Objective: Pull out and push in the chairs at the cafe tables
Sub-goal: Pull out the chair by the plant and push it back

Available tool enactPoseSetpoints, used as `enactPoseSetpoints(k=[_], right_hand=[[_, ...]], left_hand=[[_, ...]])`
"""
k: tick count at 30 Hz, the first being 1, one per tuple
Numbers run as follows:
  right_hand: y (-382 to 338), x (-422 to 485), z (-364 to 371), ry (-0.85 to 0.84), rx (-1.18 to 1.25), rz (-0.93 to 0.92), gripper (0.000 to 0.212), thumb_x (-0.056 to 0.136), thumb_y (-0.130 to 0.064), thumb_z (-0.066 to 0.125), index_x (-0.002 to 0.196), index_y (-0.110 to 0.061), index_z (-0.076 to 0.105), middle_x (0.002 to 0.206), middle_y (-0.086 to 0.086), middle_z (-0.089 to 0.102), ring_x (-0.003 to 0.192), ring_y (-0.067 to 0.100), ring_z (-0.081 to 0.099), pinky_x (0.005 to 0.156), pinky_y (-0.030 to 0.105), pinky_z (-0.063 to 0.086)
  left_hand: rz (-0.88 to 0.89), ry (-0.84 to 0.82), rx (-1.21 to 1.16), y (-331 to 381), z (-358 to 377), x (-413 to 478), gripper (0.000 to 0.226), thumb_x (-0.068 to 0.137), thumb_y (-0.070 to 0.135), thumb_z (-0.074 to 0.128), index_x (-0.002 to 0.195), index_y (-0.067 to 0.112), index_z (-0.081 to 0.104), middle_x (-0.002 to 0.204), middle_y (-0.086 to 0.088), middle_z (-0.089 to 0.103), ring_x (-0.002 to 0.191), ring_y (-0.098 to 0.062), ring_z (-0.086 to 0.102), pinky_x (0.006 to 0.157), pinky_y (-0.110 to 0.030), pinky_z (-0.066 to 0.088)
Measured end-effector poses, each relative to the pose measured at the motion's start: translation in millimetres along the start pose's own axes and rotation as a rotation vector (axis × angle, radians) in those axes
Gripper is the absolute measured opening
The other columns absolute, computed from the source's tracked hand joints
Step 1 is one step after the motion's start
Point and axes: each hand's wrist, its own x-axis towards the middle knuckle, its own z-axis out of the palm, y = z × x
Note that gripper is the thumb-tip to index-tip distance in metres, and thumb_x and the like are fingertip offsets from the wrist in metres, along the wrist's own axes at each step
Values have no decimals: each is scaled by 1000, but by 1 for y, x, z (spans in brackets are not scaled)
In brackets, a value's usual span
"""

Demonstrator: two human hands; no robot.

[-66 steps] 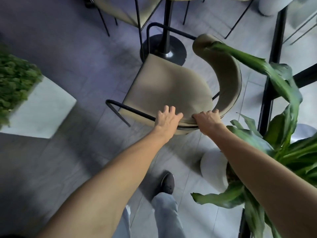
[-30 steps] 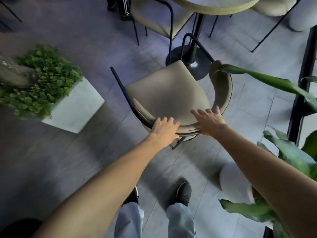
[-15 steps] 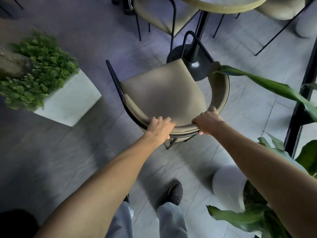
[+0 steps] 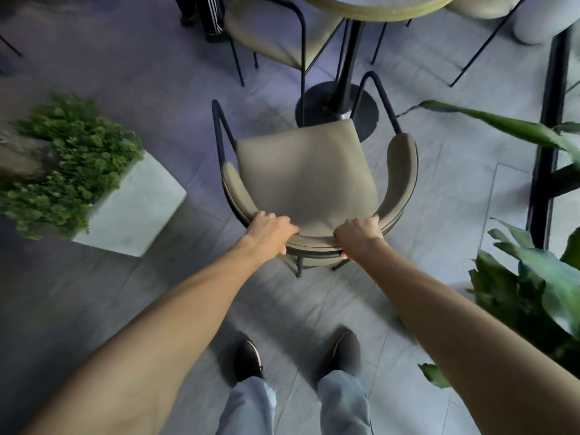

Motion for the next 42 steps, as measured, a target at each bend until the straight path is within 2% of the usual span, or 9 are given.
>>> enactPoseSetpoints(k=[4,8,13,16,21,29,34,38,42], right_hand=[[-34,3,-11,-71,98,76,41,97,-19,59,137,-12,58,137,9,60,130,34,53,109,65,32],[-53,14,-22,-105,207,156,44,94,-15,60,138,-13,58,139,10,59,132,35,51,107,70,29],[-45,28,-32,-65,256,215,42,92,-14,60,134,-15,61,136,8,61,130,32,53,107,69,30],[-29,35,-37,-35,260,228,34,92,-15,59,125,-21,67,128,3,66,123,29,58,107,64,34],[13,53,-43,-47,263,229,32,91,-21,65,123,-24,68,123,1,67,119,27,59,108,60,35],[94,90,-49,-29,242,224,33,86,-28,74,119,-25,69,113,-1,69,111,24,63,107,55,36],[134,114,-55,-18,223,207,31,86,-28,74,117,-26,69,110,-2,70,108,23,63,106,52,35],[164,127,-55,-14,193,194,29,87,-25,73,115,-26,69,110,-2,70,109,23,63,108,55,33],[188,136,-57,-4,175,178,24,91,-23,69,115,-26,68,110,-2,70,109,24,64,110,55,32]], left_hand=[[34,3,67,-33,2,1,46,84,28,74,128,34,61,116,2,63,109,-25,61,93,-38,39],[75,26,121,-60,-1,13,49,79,26,76,125,33,63,112,3,65,111,-24,59,98,-37,33],[115,41,139,-73,-12,40,49,80,23,76,127,32,63,114,3,66,112,-25,59,103,-39,31],[120,38,146,-69,-22,57,48,81,21,75,126,33,63,116,1,65,114,-26,58,106,-41,28],[97,45,112,-55,-42,91,44,80,17,74,121,30,65,119,0,63,119,-29,54,111,-44,24],[93,97,77,-29,-79,158,38,84,12,69,119,27,65,114,-1,65,114,-30,55,105,-42,28],[65,72,67,-18,-99,193,41,85,15,70,123,28,65,116,-2,64,116,-31,54,106,-44,28],[52,70,44,-5,-111,216,44,84,14,70,126,28,63,117,-2,64,116,-32,54,105,-45,28],[49,71,23,4,-121,233,39,82,15,71,119,27,65,113,-1,64,112,-32,54,101,-43,31]])
